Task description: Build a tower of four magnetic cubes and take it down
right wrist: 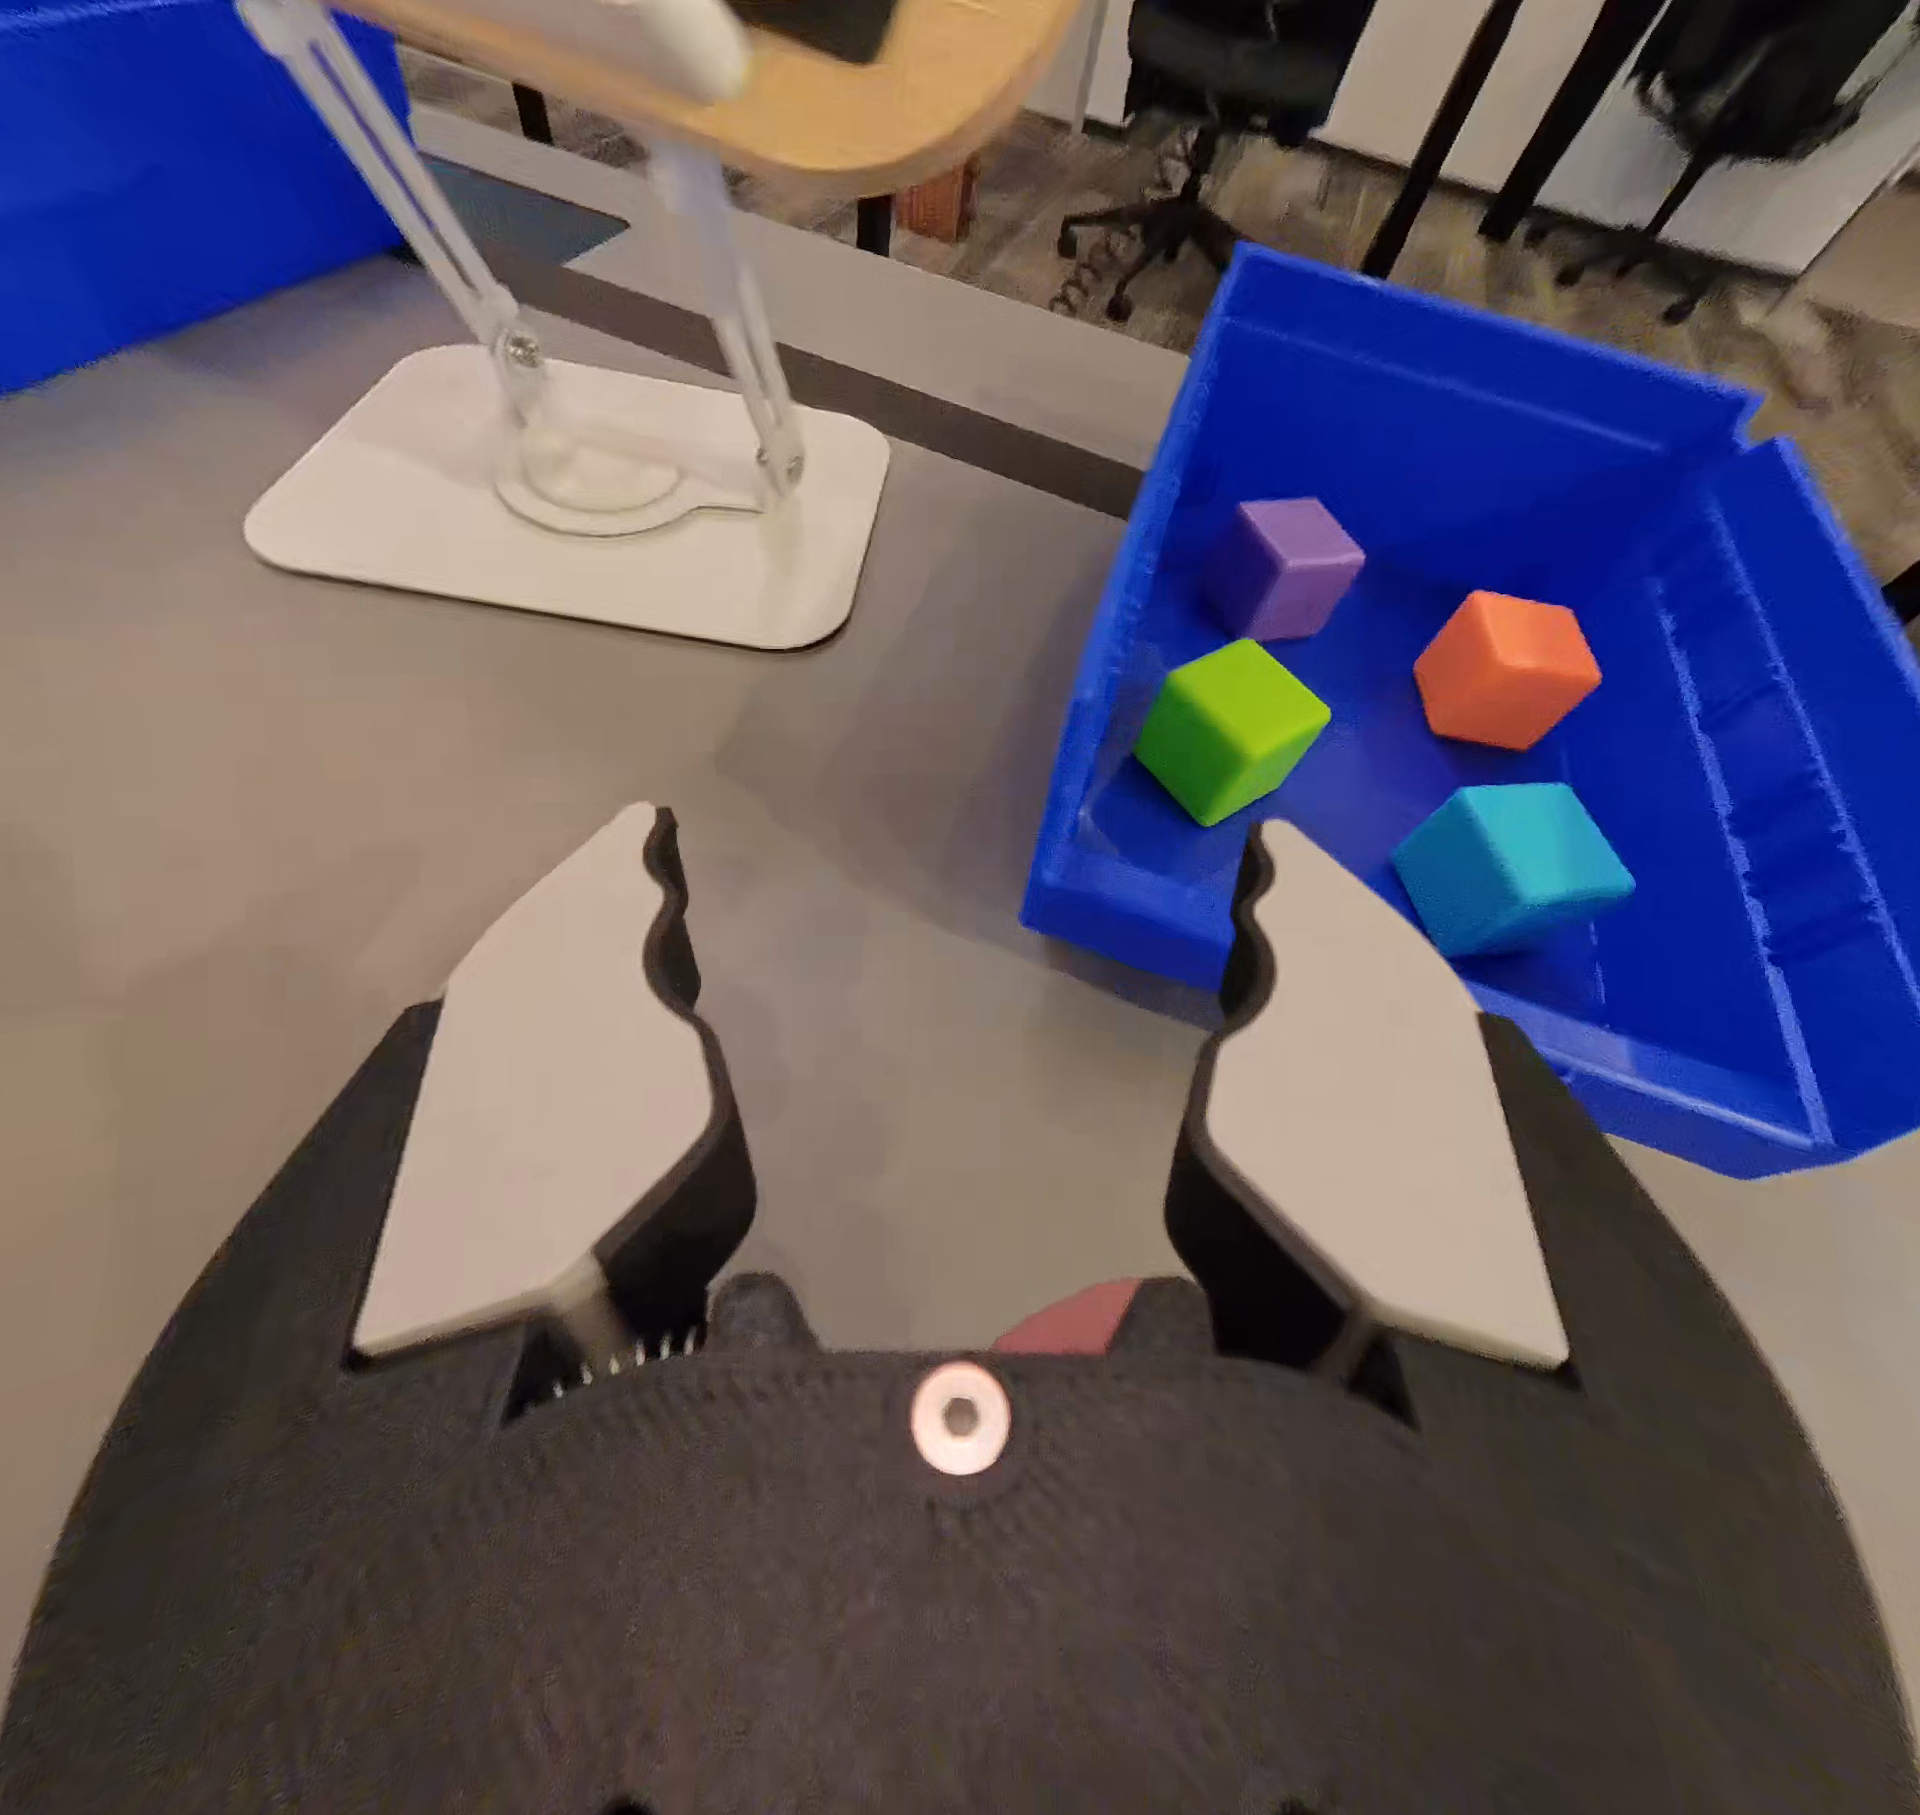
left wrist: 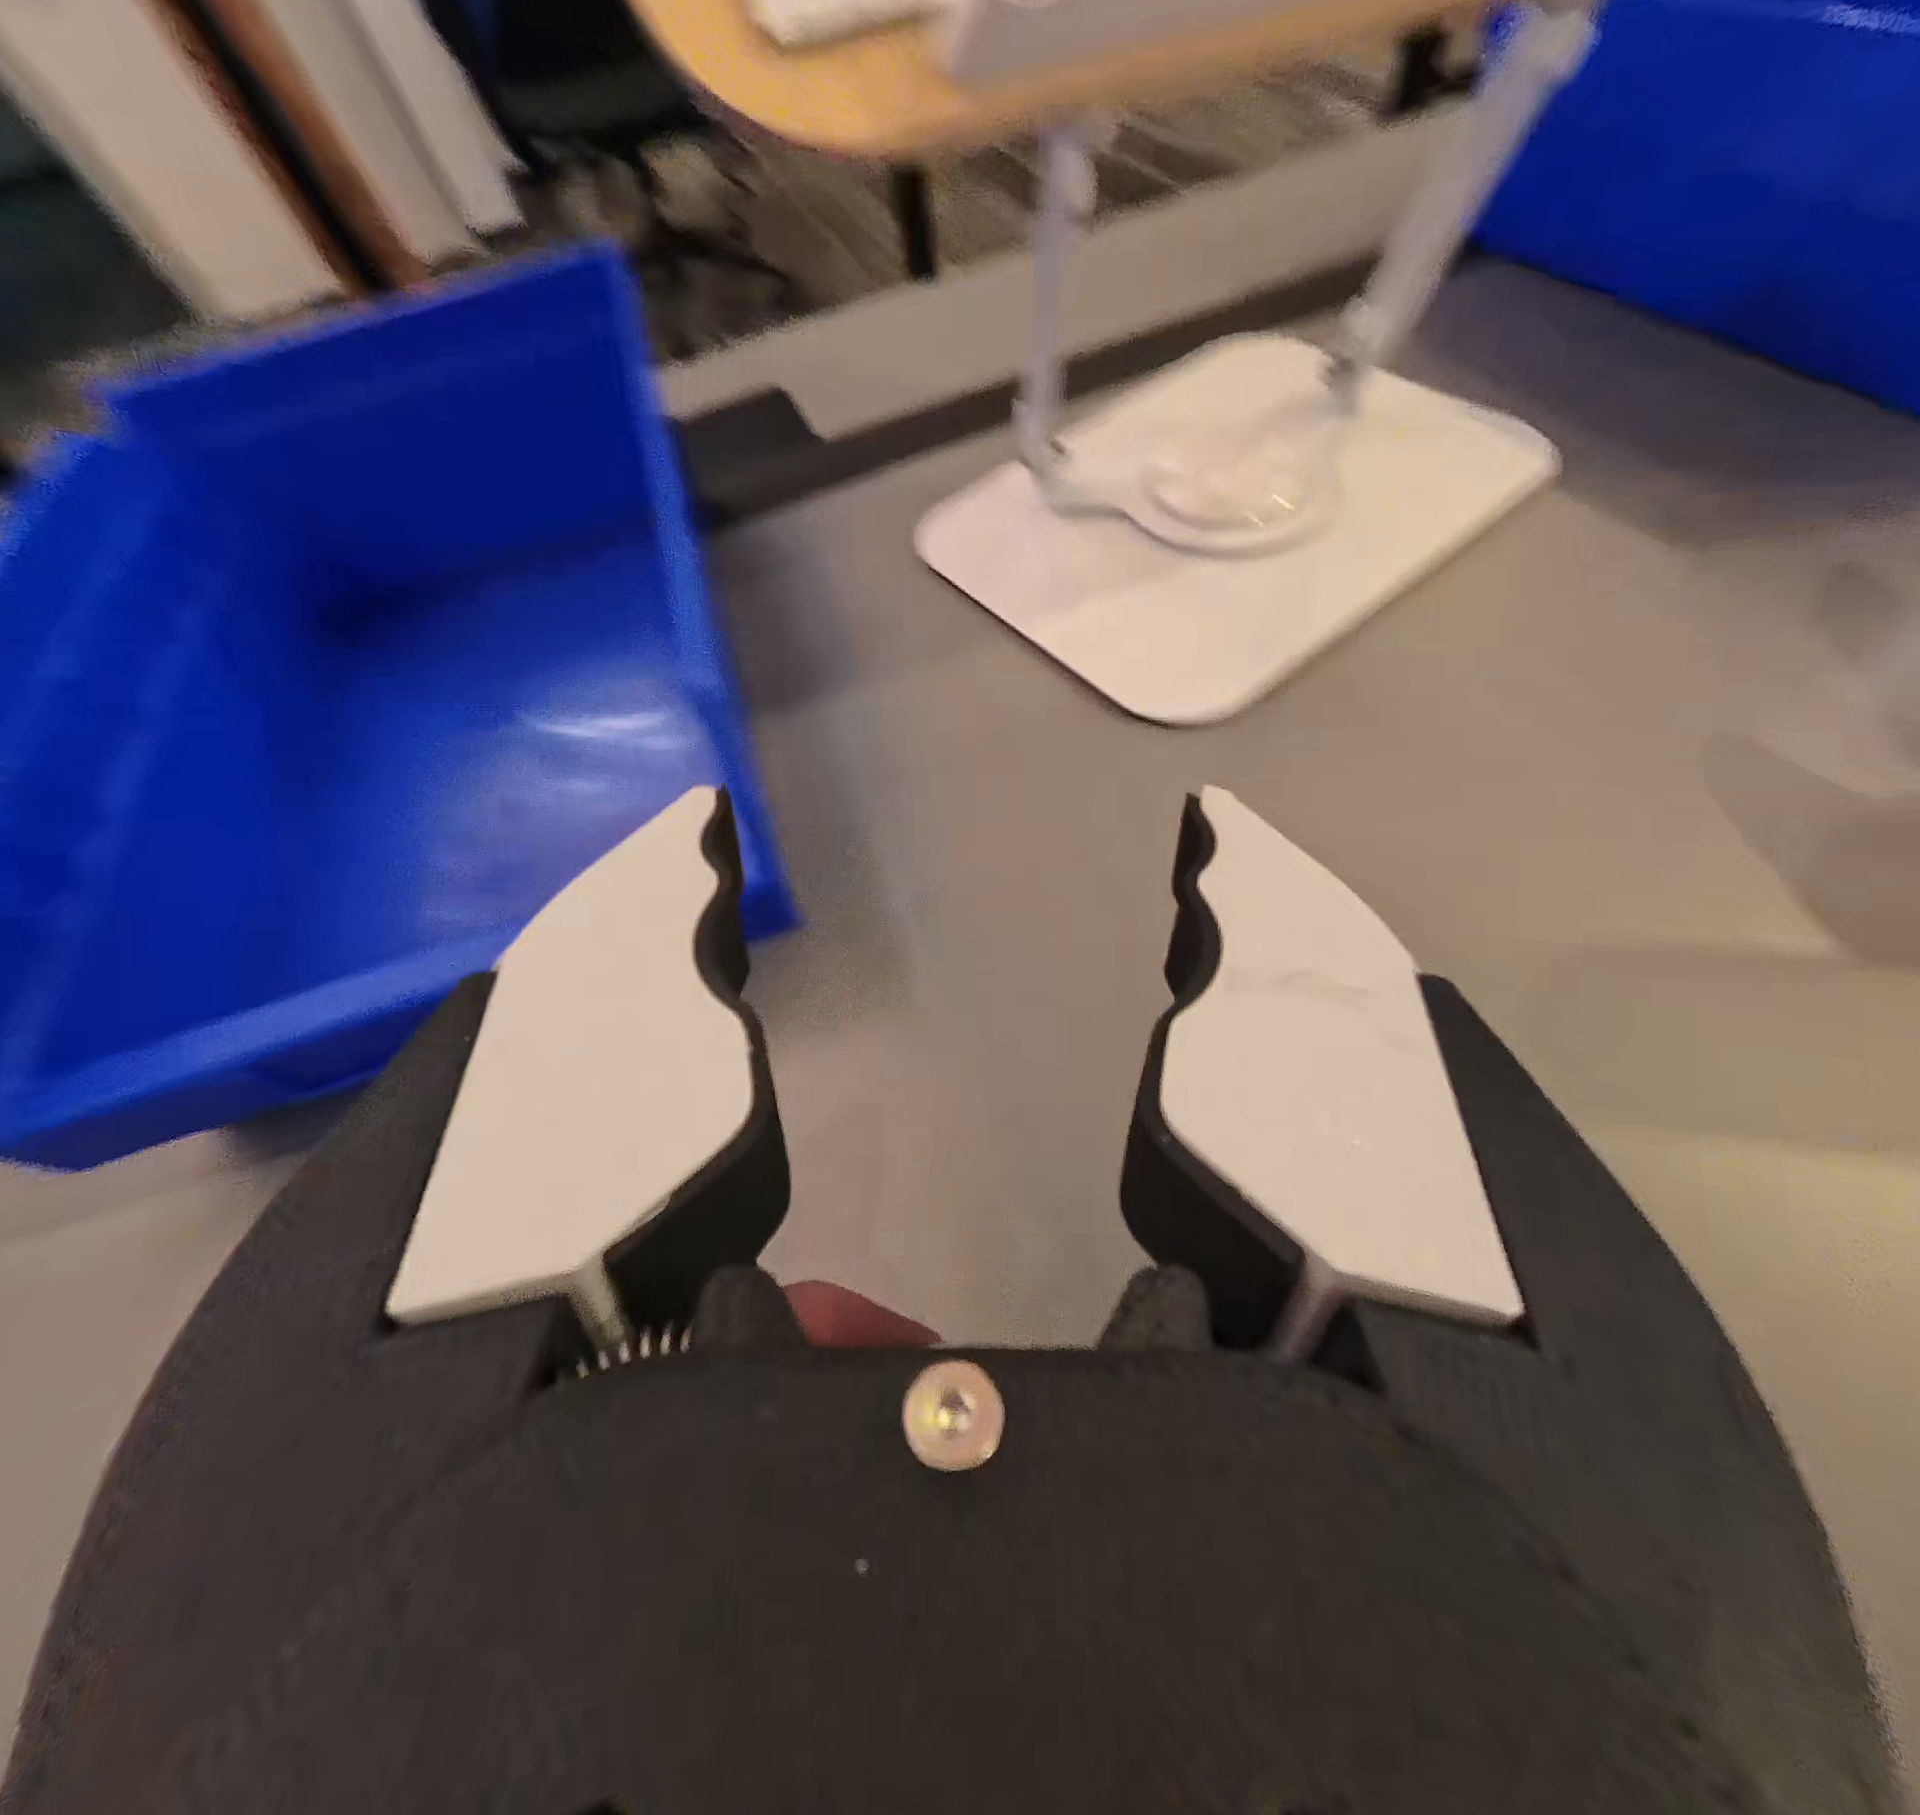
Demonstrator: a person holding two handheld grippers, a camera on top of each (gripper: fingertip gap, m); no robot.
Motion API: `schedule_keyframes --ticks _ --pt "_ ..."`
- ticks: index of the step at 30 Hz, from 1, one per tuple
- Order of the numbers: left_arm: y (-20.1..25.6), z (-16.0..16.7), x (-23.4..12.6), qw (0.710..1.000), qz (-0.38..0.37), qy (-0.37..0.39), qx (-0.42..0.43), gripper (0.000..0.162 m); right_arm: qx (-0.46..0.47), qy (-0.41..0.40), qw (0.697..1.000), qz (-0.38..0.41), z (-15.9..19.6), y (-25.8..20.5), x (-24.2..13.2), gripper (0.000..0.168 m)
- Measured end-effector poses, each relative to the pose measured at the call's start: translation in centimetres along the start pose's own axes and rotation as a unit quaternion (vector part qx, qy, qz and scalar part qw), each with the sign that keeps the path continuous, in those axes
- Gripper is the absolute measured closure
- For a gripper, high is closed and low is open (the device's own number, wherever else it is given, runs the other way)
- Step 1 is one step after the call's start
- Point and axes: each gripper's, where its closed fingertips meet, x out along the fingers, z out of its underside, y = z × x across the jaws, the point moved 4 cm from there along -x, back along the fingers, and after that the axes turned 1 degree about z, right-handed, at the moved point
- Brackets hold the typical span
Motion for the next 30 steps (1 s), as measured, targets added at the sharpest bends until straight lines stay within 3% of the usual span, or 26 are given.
schedule_keyframes --ticks 3,10,13,16,19,24,30 --pt "-3.3 -1.2 0.3 0.998 -0.046 0.031 -0.023 0.086 0.003 0.011 1.0 0.015 -0.9 1.5 1.3 0.075" --pt "-6.7 0.9 5.8 0.996 -0.078 -0.039 -0.029 0.09 -0.008 -0.039 0.998 0.04 -0.1 2.2 5.7 0.105" --pt "-7.3 1.5 7.7 0.993 -0.093 -0.065 -0.022 0.101 -0.017 -0.058 0.997 0.04 0.6 2.2 7.5 0.125" --pt "-7.2 1.3 8.7 0.994 -0.094 -0.059 -0.01 0.117 -0.028 -0.062 0.996 0.064 1.0 2.5 8.5 0.157" --pt "-6.5 0.8 9.3 0.993 -0.097 -0.071 0.022 0.155 -0.046 -0.064 0.993 0.087 0.9 2.7 8.9 0.161" --pt "-6.5 0.9 9.1 0.992 -0.105 -0.069 0.034 0.157 -0.032 -0.065 0.994 0.08 1.4 3.4 7.7 0.165" --pt "-6.2 1.5 6.2 0.994 -0.088 -0.047 0.049 0.157 -0.021 -0.067 0.997 0.029 3.2 2.9 3.3 0.165"
